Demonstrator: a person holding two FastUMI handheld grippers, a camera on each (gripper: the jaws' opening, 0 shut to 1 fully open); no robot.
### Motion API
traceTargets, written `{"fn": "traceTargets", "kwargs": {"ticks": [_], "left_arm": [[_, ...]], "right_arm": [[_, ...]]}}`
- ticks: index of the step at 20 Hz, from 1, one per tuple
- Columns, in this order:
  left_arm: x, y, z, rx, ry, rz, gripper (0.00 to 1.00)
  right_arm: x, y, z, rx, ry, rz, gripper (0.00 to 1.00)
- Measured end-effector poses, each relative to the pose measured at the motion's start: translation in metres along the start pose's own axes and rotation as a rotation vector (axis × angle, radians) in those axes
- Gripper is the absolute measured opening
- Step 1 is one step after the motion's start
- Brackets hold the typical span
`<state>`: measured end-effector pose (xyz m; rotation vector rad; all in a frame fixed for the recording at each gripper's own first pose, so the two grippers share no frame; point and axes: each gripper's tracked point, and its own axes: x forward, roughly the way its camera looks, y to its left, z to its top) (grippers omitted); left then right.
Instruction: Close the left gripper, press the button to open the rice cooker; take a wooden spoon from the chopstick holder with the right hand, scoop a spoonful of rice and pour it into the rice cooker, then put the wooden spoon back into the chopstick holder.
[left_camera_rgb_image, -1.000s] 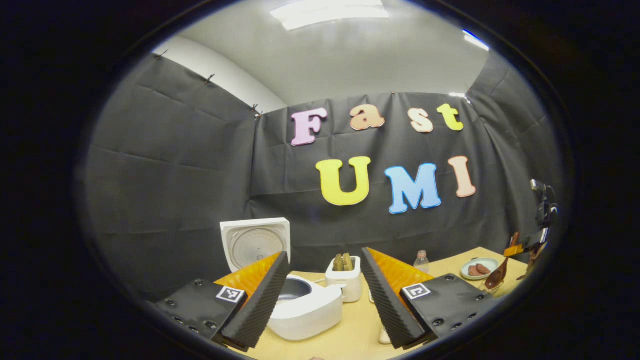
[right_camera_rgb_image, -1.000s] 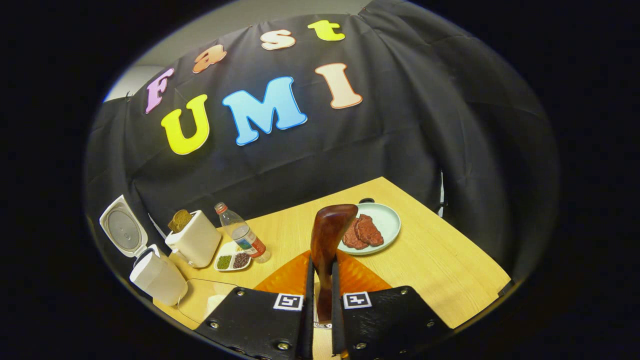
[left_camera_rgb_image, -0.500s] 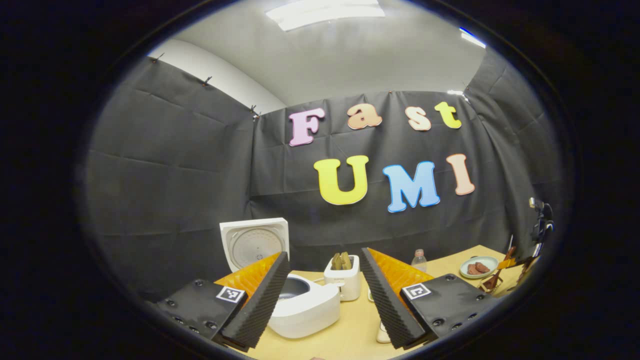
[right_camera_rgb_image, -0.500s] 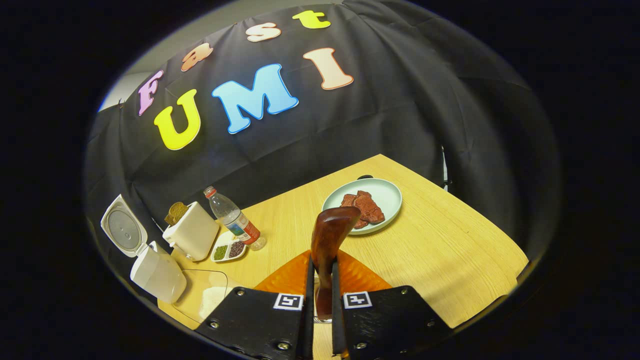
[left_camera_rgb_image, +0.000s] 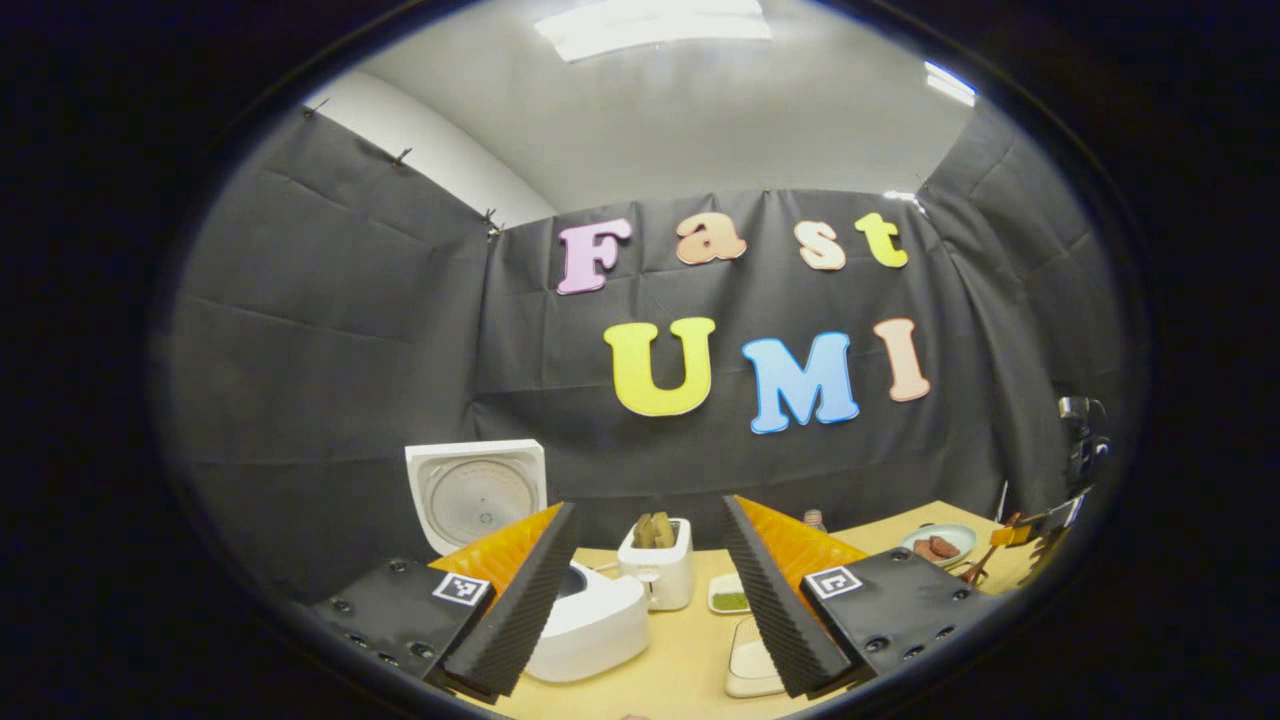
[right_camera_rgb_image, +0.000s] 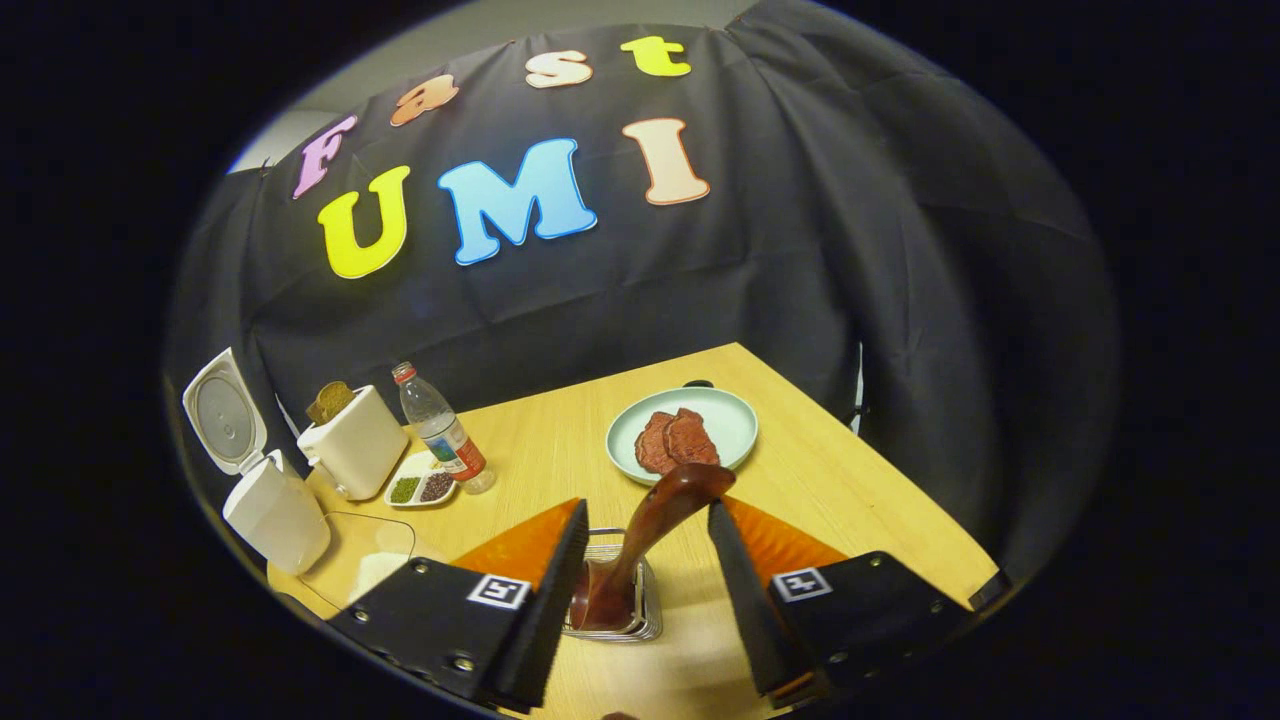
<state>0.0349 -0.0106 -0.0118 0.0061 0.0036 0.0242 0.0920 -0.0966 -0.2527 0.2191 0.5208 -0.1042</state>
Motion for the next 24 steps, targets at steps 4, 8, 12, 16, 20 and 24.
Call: {"fn": "traceTargets", "kwargs": {"ticks": [4, 8, 12, 16, 20, 24], "left_arm": [[0.008, 0.004, 0.000, -0.010, -0.006, -0.010, 0.98], [0.024, 0.021, -0.007, -0.007, 0.006, 0.009, 0.98], [0.048, 0.046, -0.011, 0.010, 0.024, 0.042, 0.94], [0.079, 0.082, -0.004, 0.020, 0.010, 0.086, 0.99], [0.116, 0.125, 0.000, 0.052, 0.007, 0.161, 0.99], [0.153, 0.169, 0.009, 0.128, 0.001, 0.217, 0.99]], "right_arm": [[-0.025, -0.007, 0.030, -0.075, -0.088, -0.055, 0.98], [-0.059, 0.002, 0.074, -0.130, -0.195, -0.067, 0.98], [-0.092, 0.018, 0.109, -0.126, -0.284, -0.062, 0.97], [-0.116, 0.027, 0.127, -0.114, -0.348, -0.080, 0.97], [-0.127, 0.029, 0.122, -0.106, -0.365, -0.122, 0.97], [-0.136, 0.035, 0.113, -0.090, -0.353, -0.151, 0.97]]}}
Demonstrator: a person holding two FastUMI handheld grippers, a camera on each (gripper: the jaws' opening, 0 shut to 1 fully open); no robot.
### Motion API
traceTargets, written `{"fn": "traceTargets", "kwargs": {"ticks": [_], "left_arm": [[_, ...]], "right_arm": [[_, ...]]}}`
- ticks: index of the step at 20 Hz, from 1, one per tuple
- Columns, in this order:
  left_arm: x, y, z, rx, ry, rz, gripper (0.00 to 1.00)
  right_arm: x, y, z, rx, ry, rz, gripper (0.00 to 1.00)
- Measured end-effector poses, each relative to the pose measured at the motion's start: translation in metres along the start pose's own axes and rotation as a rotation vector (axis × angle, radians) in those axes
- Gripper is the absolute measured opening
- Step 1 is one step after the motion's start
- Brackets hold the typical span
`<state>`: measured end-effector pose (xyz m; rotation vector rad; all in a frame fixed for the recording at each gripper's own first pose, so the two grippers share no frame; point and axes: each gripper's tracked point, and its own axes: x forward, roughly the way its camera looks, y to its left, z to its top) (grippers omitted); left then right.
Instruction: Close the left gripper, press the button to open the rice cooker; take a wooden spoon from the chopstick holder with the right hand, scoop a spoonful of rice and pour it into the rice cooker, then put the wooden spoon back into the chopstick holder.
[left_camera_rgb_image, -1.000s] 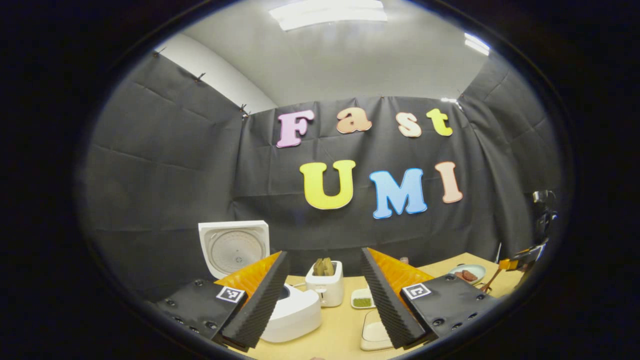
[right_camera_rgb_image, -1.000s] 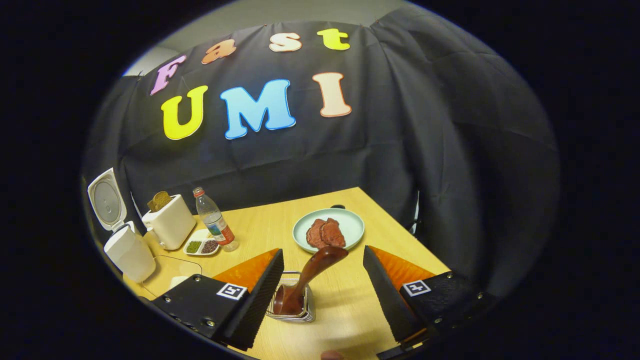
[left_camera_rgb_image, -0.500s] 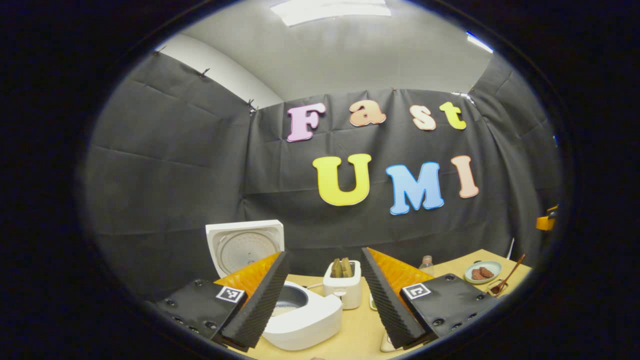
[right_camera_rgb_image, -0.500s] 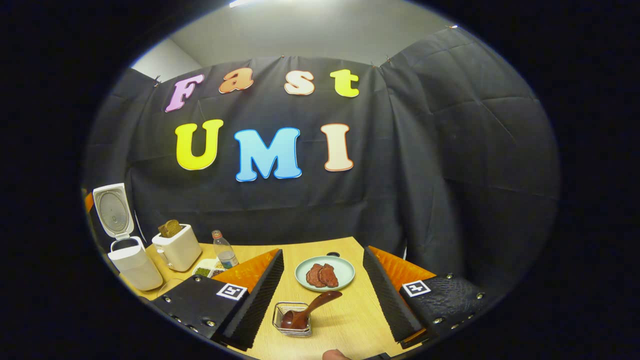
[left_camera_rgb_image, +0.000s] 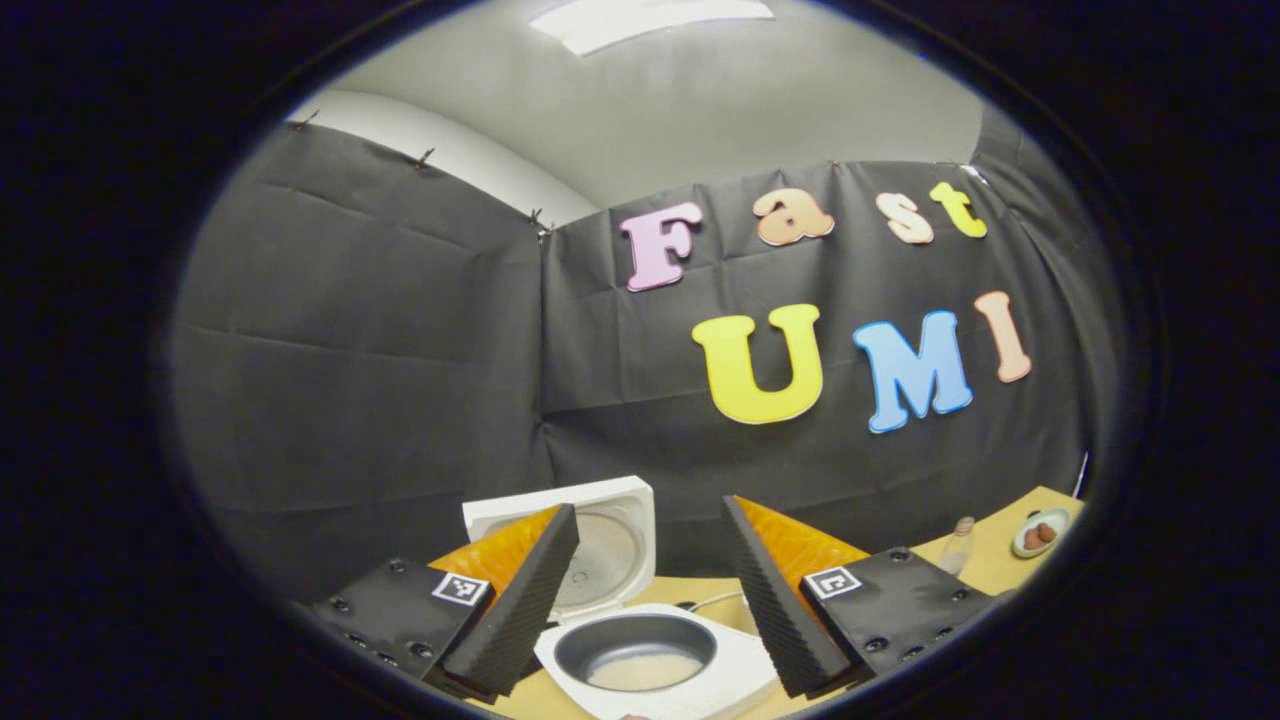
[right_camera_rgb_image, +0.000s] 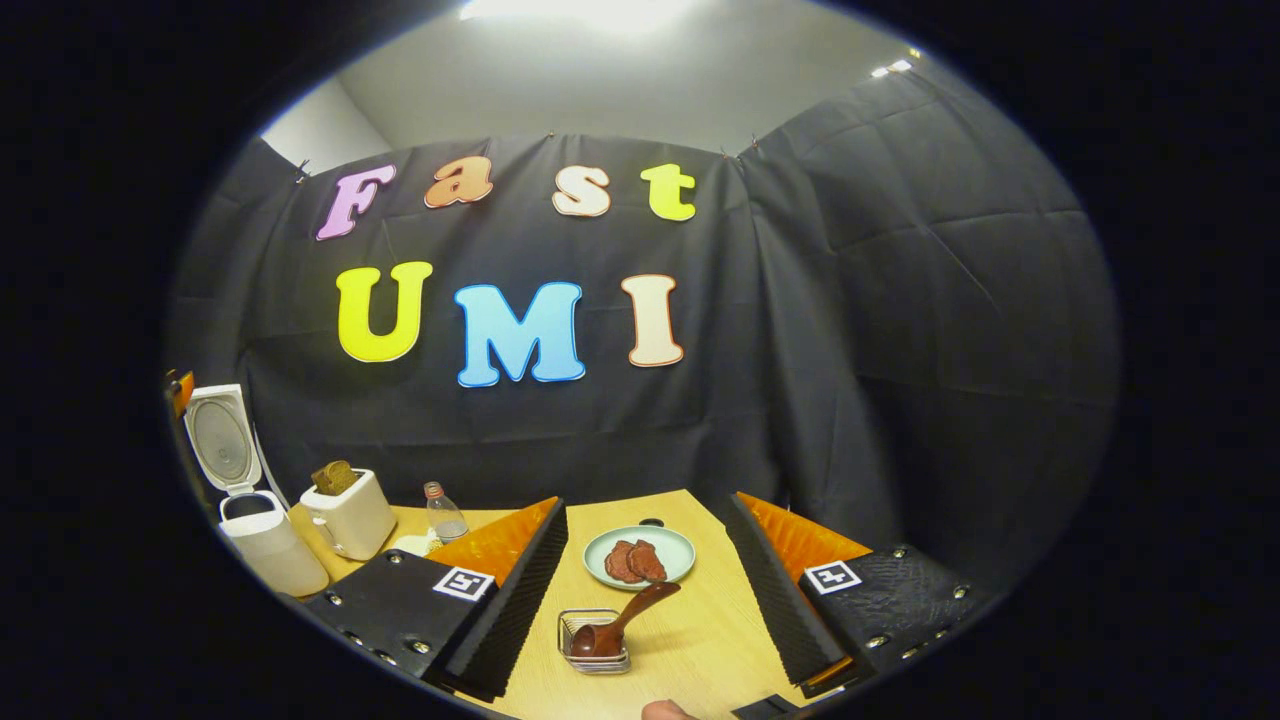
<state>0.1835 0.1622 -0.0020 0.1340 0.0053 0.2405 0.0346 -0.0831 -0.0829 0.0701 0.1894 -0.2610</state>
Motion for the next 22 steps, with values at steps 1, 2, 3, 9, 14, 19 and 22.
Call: {"fn": "traceTargets", "kwargs": {"ticks": [1, 2, 3, 9, 14, 19, 22], "left_arm": [[0.012, 0.007, 0.004, 0.009, -0.008, 0.010, 0.99], [0.022, 0.012, 0.008, 0.009, -0.017, 0.016, 0.94], [0.033, 0.017, 0.011, 0.006, -0.025, 0.023, 0.99], [0.096, 0.055, -0.001, -0.055, -0.012, 0.091, 0.99], [0.152, 0.083, -0.020, -0.120, 0.036, 0.129, 0.99], [0.206, 0.103, -0.047, -0.138, 0.099, 0.178, 0.98], [0.222, 0.112, -0.061, -0.115, 0.126, 0.208, 0.99]], "right_arm": [[-0.003, 0.002, 0.000, 0.004, -0.002, -0.005, 0.97], [-0.005, 0.003, 0.000, 0.004, -0.006, -0.012, 0.97], [-0.008, 0.004, 0.001, 0.003, -0.009, -0.020, 0.97], [-0.025, 0.014, -0.006, 0.004, -0.010, -0.066, 0.97], [-0.033, 0.019, -0.018, -0.022, 0.010, -0.096, 0.97], [-0.037, 0.018, -0.022, -0.036, 0.020, -0.111, 0.97], [-0.037, 0.019, -0.024, -0.041, 0.019, -0.116, 0.97]]}}
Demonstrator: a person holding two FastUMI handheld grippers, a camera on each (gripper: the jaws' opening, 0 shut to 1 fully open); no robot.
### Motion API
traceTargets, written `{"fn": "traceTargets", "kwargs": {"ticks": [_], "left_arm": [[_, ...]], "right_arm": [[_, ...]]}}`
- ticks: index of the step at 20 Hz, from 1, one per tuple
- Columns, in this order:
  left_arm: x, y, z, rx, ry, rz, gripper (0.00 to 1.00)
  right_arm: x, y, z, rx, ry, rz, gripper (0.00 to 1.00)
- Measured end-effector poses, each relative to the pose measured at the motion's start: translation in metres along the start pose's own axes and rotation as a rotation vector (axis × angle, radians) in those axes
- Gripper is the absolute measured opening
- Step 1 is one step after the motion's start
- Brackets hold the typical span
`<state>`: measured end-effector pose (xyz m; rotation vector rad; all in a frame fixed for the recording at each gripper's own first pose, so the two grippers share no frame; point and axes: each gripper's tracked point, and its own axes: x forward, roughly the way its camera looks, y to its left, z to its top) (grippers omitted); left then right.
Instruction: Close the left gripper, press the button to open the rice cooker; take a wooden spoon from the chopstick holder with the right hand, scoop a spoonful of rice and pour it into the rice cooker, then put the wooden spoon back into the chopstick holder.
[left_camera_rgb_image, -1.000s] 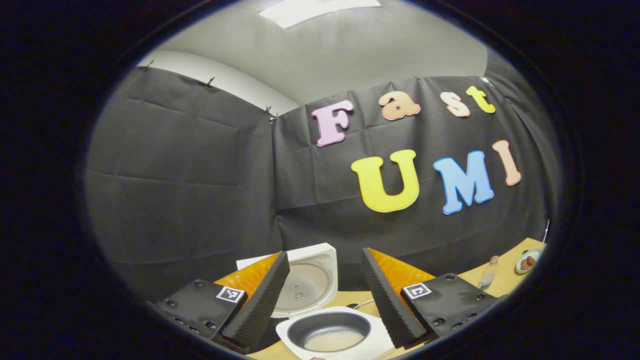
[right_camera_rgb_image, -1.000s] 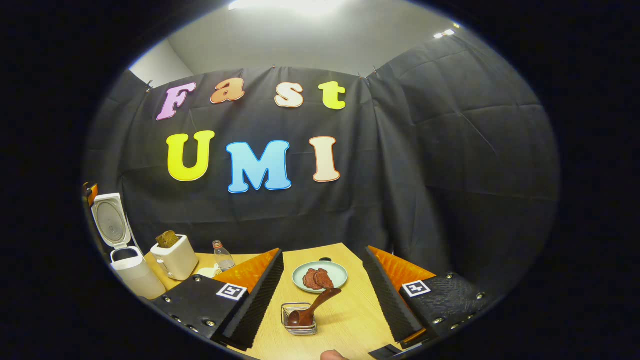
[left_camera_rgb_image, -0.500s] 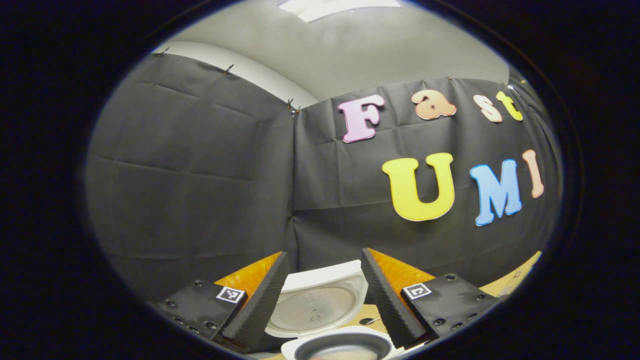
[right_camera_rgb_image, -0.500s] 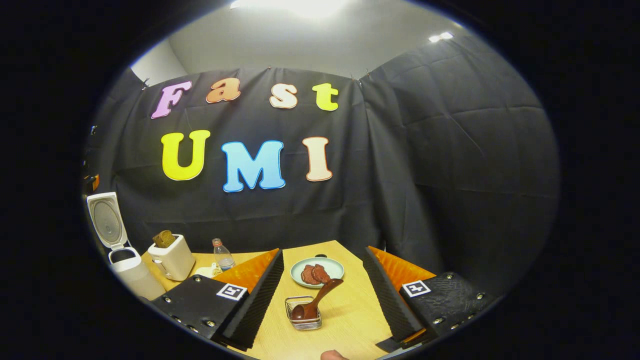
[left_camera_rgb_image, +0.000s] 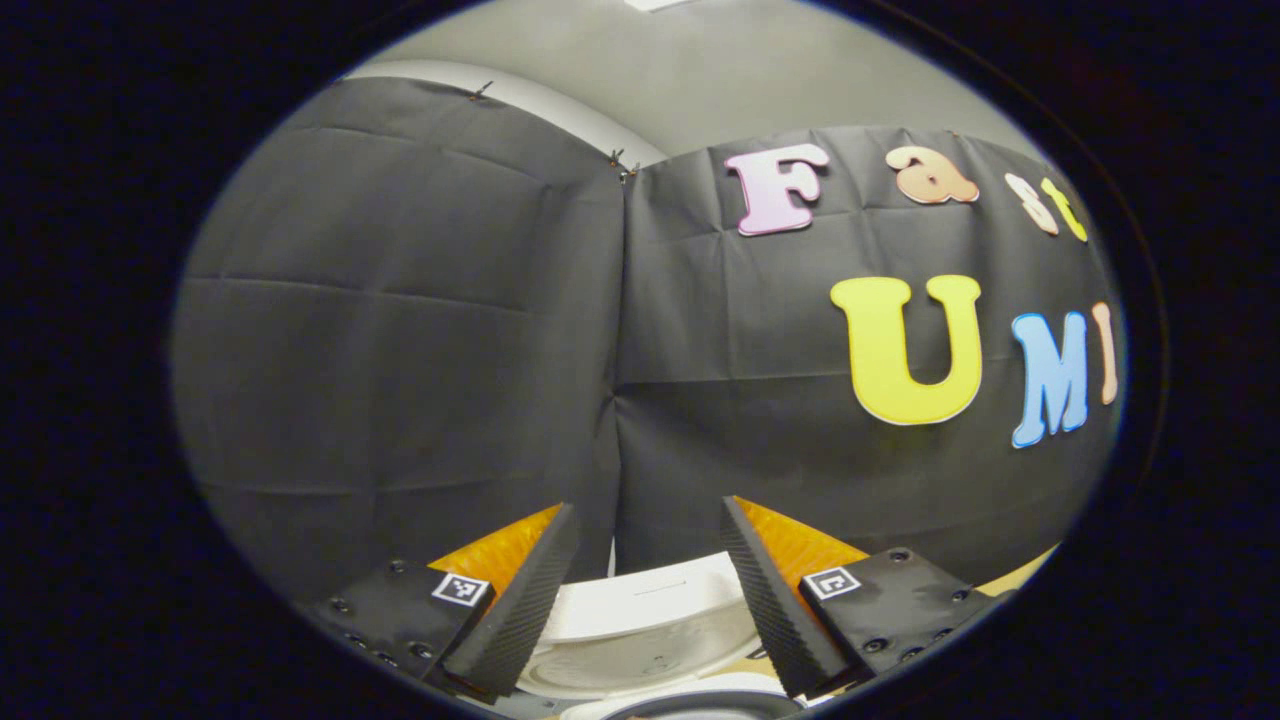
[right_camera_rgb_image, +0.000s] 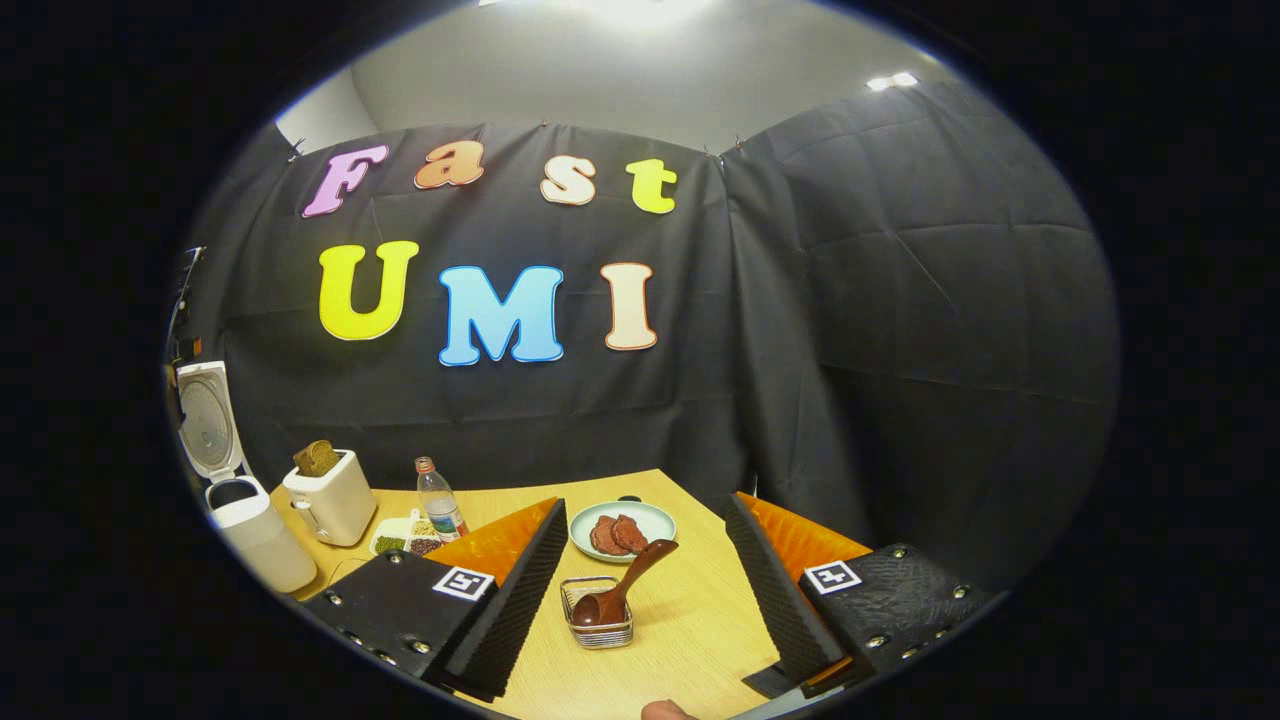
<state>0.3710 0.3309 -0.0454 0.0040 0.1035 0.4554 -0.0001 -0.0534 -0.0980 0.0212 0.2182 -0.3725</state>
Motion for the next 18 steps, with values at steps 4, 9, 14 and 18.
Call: {"fn": "traceTargets", "kwargs": {"ticks": [4, 9, 14, 18], "left_arm": [[0.017, 0.001, -0.022, 0.013, 0.086, 0.013, 0.99], [0.017, 0.004, -0.026, 0.004, 0.118, 0.025, 0.97], [0.003, -0.002, -0.027, -0.010, 0.141, 0.014, 0.98], [-0.023, -0.016, -0.030, -0.014, 0.150, 0.013, 0.98]], "right_arm": [[-0.001, 0.003, -0.004, -0.037, 0.002, 0.016, 0.97], [0.002, 0.008, 0.008, -0.040, -0.021, 0.063, 0.97], [0.011, 0.002, 0.021, -0.088, -0.060, 0.100, 0.97], [0.019, -0.005, 0.031, -0.086, -0.079, 0.133, 0.97]]}}
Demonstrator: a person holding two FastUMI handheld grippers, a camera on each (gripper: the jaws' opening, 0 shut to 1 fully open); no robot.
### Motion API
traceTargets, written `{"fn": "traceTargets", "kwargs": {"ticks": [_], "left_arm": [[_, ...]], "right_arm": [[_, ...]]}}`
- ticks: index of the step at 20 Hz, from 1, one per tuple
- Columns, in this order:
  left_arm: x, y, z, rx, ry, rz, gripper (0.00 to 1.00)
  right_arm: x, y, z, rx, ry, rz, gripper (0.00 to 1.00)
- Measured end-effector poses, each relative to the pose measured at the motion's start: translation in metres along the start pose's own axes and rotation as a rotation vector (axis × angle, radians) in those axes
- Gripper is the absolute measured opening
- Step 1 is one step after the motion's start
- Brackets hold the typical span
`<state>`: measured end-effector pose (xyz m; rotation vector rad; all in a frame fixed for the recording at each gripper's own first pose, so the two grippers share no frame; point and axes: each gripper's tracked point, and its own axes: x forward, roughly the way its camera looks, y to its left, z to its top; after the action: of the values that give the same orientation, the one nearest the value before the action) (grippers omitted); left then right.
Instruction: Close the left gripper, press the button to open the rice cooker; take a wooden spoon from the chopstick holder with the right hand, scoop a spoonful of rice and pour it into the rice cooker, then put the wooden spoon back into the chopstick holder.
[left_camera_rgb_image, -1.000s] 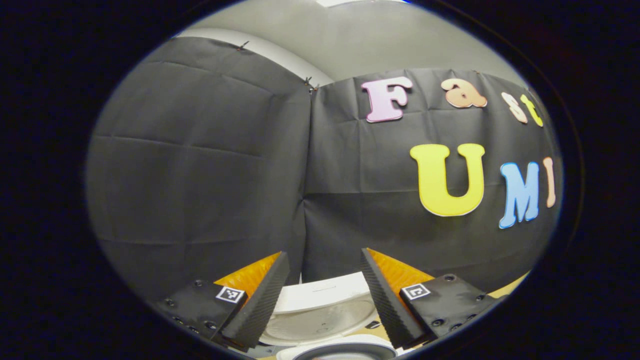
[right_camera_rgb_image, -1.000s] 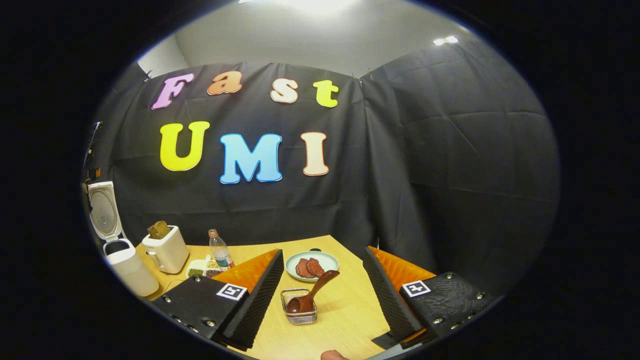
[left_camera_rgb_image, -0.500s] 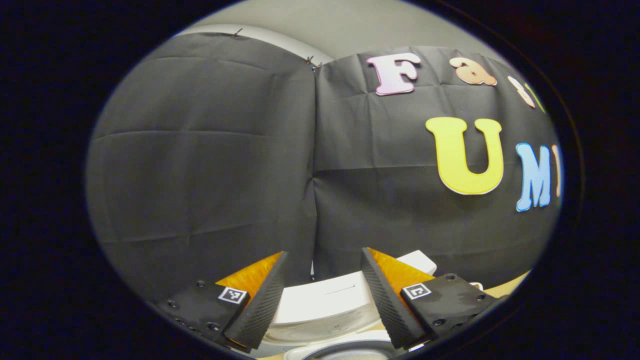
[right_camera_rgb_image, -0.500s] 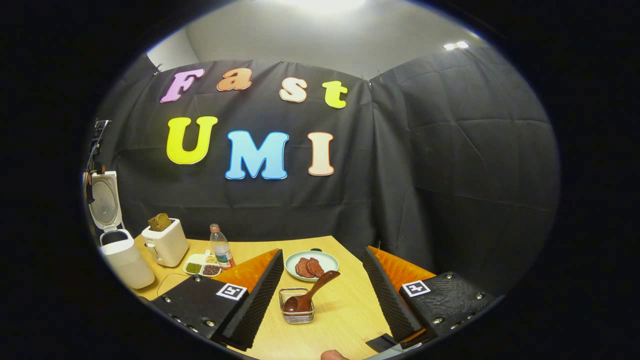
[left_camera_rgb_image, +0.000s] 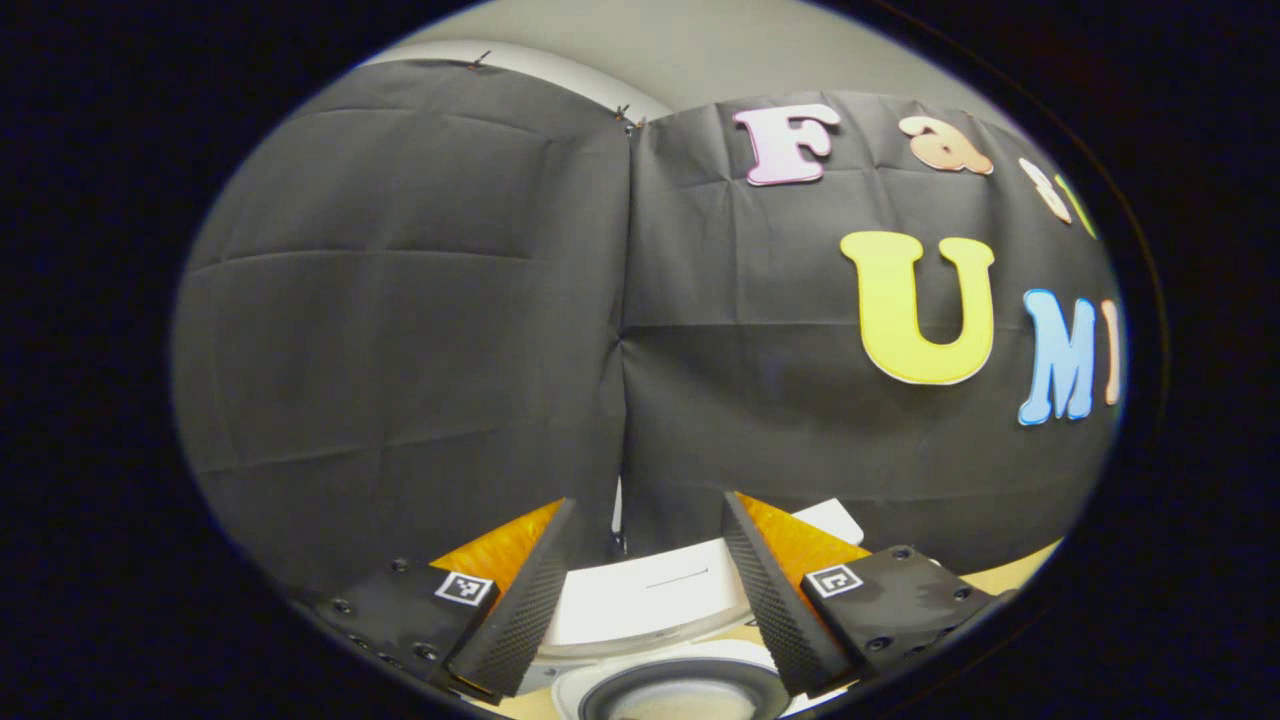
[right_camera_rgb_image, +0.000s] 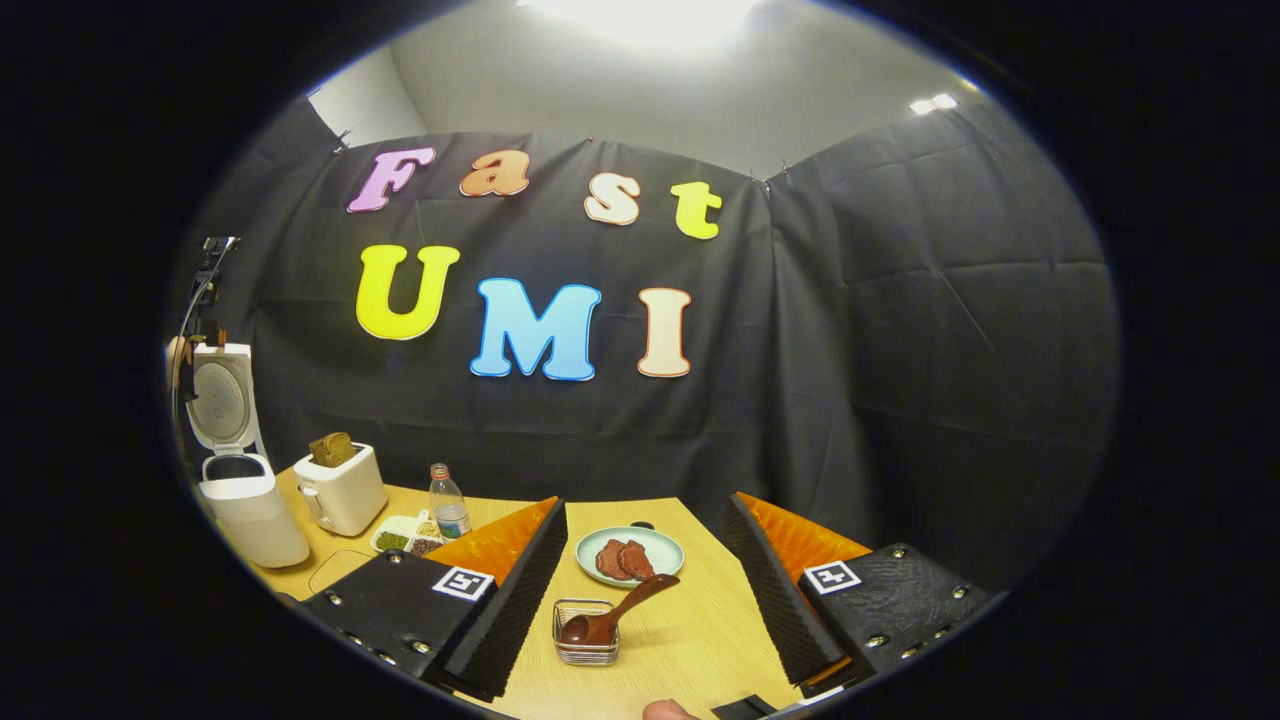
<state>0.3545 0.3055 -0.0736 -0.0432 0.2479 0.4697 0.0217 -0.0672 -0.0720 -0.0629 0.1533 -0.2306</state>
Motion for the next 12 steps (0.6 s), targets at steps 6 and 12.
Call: {"fn": "traceTargets", "kwargs": {"ticks": [6, 12], "left_arm": [[-0.046, -0.020, -0.020, -0.001, 0.019, 0.000, 0.98], [-0.094, -0.047, -0.064, -0.001, 0.056, -0.021, 1.00]], "right_arm": [[0.014, -0.015, 0.011, -0.030, -0.024, 0.052, 0.94], [0.022, -0.034, 0.011, -0.034, -0.034, 0.092, 0.94]]}}
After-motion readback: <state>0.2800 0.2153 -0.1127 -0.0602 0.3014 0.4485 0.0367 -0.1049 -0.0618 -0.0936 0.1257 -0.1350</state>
